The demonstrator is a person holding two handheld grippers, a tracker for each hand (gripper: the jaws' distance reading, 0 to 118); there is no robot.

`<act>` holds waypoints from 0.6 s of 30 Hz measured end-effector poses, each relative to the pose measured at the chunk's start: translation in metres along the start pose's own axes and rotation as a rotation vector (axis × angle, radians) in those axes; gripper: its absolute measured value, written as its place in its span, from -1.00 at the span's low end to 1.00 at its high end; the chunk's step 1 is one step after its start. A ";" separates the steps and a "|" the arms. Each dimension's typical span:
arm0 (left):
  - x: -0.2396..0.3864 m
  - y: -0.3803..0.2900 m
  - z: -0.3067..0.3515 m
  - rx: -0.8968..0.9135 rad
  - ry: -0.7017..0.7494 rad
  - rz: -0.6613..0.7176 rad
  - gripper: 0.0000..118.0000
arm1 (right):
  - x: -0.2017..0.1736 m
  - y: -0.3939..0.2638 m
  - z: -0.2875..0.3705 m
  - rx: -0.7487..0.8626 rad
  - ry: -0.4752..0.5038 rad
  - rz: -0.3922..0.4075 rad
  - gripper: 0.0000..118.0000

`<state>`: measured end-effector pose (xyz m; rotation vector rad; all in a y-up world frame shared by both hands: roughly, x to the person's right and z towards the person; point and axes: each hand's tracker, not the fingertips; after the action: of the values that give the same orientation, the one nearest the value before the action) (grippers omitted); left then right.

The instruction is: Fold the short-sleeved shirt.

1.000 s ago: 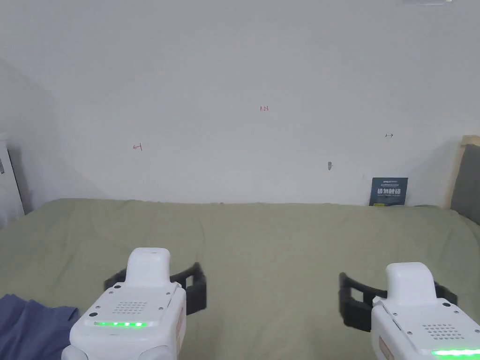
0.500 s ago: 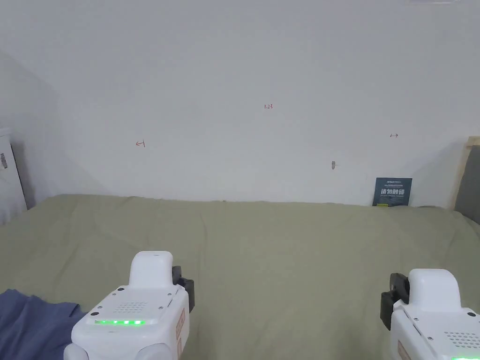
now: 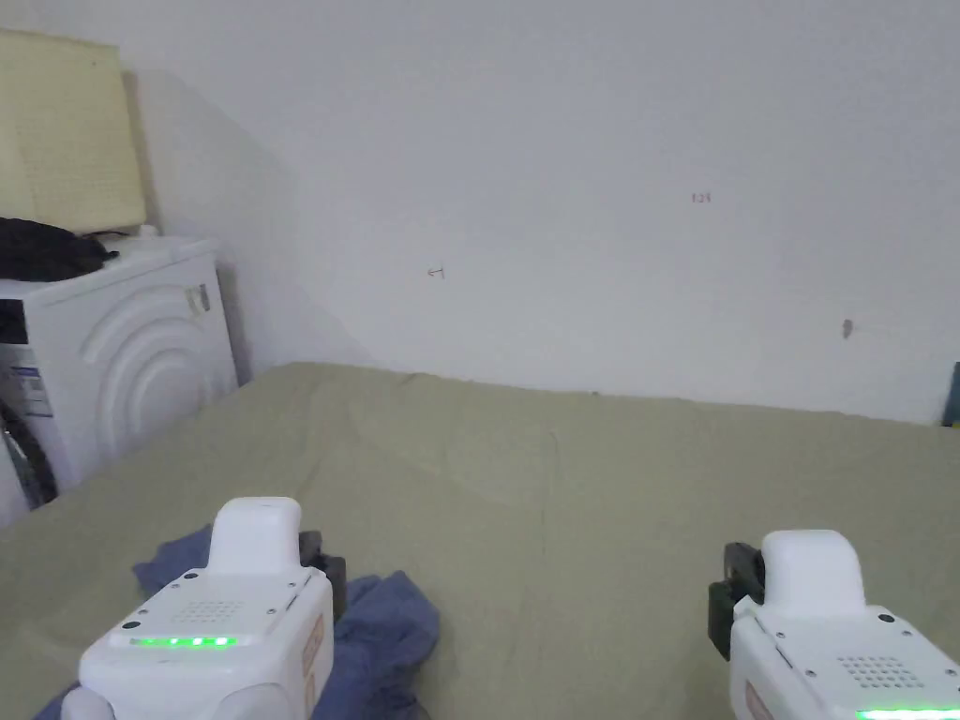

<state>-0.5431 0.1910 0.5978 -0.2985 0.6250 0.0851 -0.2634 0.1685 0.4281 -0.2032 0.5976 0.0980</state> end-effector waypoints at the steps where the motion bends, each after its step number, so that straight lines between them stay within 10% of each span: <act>1: -0.014 -0.001 0.007 0.002 0.038 0.005 -1.00 | -0.013 0.001 -0.005 -0.003 0.048 -0.003 -1.00; 18: -0.121 -0.022 0.037 -0.059 0.284 0.060 -1.00 | -0.079 -0.006 -0.037 -0.047 0.221 0.018 -1.00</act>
<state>-0.6164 0.1824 0.7031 -0.3525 0.9141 0.1200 -0.3483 0.1520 0.4439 -0.2563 0.8182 0.1075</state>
